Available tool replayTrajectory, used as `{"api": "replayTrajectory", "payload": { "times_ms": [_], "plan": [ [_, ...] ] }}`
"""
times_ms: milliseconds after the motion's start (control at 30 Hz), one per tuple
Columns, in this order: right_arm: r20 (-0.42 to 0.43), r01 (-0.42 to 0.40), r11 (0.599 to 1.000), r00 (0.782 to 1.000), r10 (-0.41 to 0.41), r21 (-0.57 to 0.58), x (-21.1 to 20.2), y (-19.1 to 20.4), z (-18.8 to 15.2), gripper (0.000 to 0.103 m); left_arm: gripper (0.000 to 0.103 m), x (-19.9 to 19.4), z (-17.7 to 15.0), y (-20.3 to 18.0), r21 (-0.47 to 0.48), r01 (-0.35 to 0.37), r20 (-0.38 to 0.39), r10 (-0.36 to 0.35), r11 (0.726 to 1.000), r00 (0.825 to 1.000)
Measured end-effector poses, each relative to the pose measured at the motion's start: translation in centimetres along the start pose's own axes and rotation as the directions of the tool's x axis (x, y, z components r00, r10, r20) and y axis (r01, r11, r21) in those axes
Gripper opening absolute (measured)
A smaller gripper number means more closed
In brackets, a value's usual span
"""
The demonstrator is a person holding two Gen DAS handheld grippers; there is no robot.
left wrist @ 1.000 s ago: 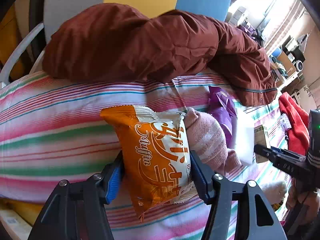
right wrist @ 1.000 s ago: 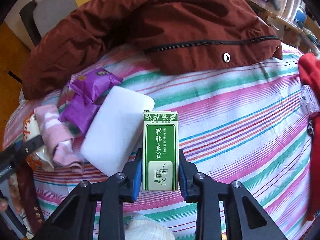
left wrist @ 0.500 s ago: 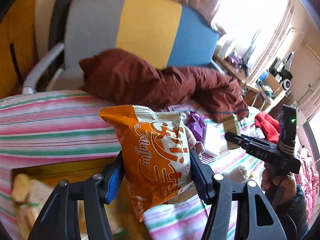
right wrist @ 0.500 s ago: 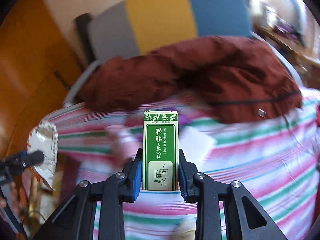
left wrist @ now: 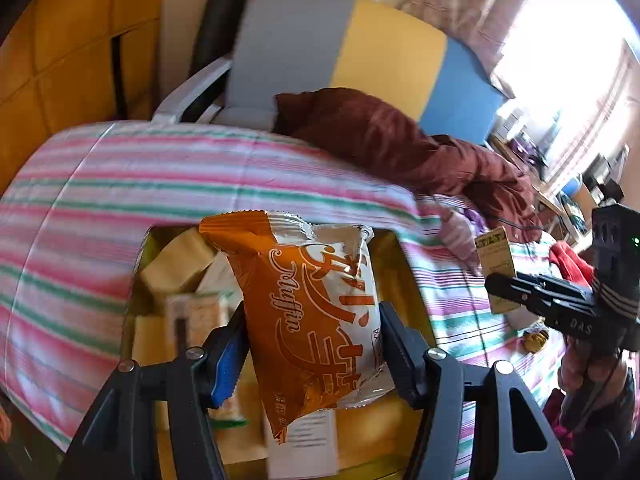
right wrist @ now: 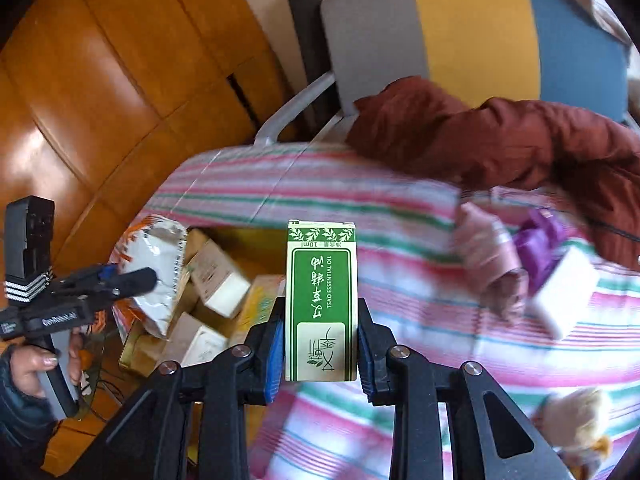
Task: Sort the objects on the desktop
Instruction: 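Carry the orange bag and green box into the gold tray and release both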
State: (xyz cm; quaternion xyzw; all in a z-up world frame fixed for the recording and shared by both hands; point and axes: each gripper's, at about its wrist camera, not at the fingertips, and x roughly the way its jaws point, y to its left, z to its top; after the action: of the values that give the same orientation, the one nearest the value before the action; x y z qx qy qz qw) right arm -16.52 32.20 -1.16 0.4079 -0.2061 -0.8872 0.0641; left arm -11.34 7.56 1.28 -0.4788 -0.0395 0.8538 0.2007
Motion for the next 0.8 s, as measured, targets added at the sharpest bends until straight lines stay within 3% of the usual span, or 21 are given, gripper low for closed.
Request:
{"api": "replayTrajectory", "payload": {
  "times_ms": [167, 233, 367, 567, 800],
  "plan": [
    [-0.007, 0.025, 0.999, 1.000, -0.024, 0.039, 2.2, 2.3, 0.5, 0.032, 0.064, 0.4, -1.2, 1.9, -0.003, -0.045, -0.005, 0.045, 0.999, 0.999],
    [-0.005, 0.022, 0.999, 1.000, -0.021, 0.050, 2.8, 3.0, 0.6, 0.047, 0.071, 0.5, -1.6, 2.2, -0.007, -0.043, 0.001, 0.043, 0.999, 0.999],
    [-0.017, 0.032, 0.998, 0.999, -0.031, 0.061, 3.2, 4.1, 0.3, 0.051, 0.079, 0.0, -2.8, 3.2, -0.030, -0.027, 0.008, 0.027, 0.999, 1.000],
    [-0.036, 0.060, 0.995, 0.998, -0.058, 0.075, 2.5, 5.1, -1.9, 0.056, 0.077, -1.0, -4.2, 4.2, -0.068, -0.085, 0.054, 0.089, 0.994, 0.995],
    [-0.061, 0.095, 0.992, 0.994, -0.090, 0.085, 2.1, 5.4, -4.9, 0.061, 0.066, -2.3, -6.1, 4.8, -0.110, -0.132, 0.098, 0.143, 0.985, 0.985]
  ]
}}
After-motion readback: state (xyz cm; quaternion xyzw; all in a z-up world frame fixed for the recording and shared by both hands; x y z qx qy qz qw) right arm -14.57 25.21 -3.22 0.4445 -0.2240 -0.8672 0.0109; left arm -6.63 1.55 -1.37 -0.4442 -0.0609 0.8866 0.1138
